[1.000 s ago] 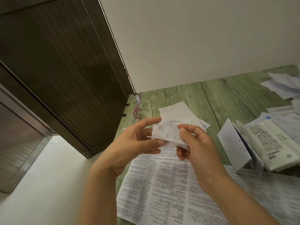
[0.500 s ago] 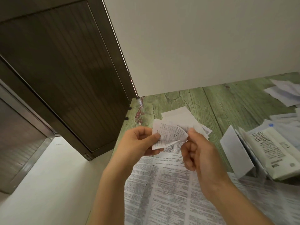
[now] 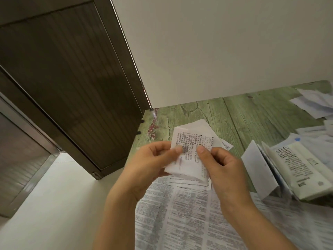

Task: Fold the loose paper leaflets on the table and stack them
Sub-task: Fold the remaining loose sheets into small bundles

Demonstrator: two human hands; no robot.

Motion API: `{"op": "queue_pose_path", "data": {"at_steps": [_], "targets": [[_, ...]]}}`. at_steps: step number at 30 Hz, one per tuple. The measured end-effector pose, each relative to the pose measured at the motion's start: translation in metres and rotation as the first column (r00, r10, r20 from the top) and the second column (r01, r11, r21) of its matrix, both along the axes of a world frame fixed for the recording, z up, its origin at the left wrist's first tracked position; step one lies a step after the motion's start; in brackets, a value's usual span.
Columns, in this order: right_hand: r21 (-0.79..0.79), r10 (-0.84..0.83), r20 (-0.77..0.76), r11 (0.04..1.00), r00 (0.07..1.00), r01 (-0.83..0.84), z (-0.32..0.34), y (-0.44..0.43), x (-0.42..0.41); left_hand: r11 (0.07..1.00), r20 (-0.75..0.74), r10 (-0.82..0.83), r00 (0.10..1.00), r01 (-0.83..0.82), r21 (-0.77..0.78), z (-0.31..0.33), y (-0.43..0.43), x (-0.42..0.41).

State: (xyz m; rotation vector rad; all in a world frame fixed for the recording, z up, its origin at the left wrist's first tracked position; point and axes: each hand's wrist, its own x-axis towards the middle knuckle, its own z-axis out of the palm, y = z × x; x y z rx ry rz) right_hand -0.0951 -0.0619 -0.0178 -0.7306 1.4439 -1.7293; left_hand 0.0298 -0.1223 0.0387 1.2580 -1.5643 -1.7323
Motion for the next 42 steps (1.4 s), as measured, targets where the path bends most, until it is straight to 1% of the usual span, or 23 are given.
{"op": "queue_pose_path", "data": {"at_steps": [3, 9, 16, 22, 25, 29, 32, 35, 39, 42], "targets": [[-0.011, 0.01, 0.063, 1.0, 0.998, -0.01, 0.0, 0.001, 0.0, 0.996, 0.054, 0.049, 0.997, -0.044, -0.083, -0.004, 0.002, -0.005], [-0.02, 0.045, 0.176, 0.999, 0.983, -0.042, 0.0, 0.001, -0.004, 0.994, 0.075, 0.022, 0.997, -0.014, -0.104, -0.003, 0.004, -0.006], [-0.004, -0.02, 0.159, 1.0, 0.987, 0.021, -0.003, -0.001, -0.002, 0.997, 0.042, 0.017, 0.999, -0.014, -0.079, -0.003, 0.005, -0.009], [0.003, -0.054, 0.131, 0.999, 0.99, 0.055, -0.004, -0.003, -0.002, 0.995, 0.054, 0.042, 0.998, -0.037, -0.095, -0.004, 0.006, -0.012], [0.003, -0.056, 0.086, 0.998, 0.995, 0.056, -0.003, -0.002, -0.003, 0.99, 0.028, 0.046, 0.999, -0.042, -0.133, -0.003, 0.008, -0.015], [-0.013, -0.022, 0.043, 1.0, 0.999, 0.022, -0.002, -0.001, 0.0, 0.97, -0.016, 0.113, 0.993, -0.114, -0.217, -0.002, 0.008, -0.017], [-0.013, -0.033, 0.038, 0.999, 0.999, 0.034, -0.004, -0.001, 0.002, 0.957, 0.016, 0.13, 0.991, -0.121, -0.264, -0.003, 0.007, -0.018], [-0.03, -0.083, 0.072, 0.996, 0.994, 0.085, -0.005, -0.001, -0.001, 0.955, 0.065, 0.123, 0.99, -0.101, -0.279, -0.005, 0.008, -0.019], [-0.041, -0.138, 0.052, 0.989, 0.989, 0.14, -0.006, -0.001, -0.003, 0.974, 0.134, 0.104, 0.986, -0.074, -0.212, -0.006, 0.005, -0.016], [-0.022, -0.104, 0.015, 0.994, 0.994, 0.105, -0.005, -0.001, -0.002, 0.984, 0.175, 0.057, 0.983, -0.026, -0.174, -0.003, 0.002, -0.008]]}}
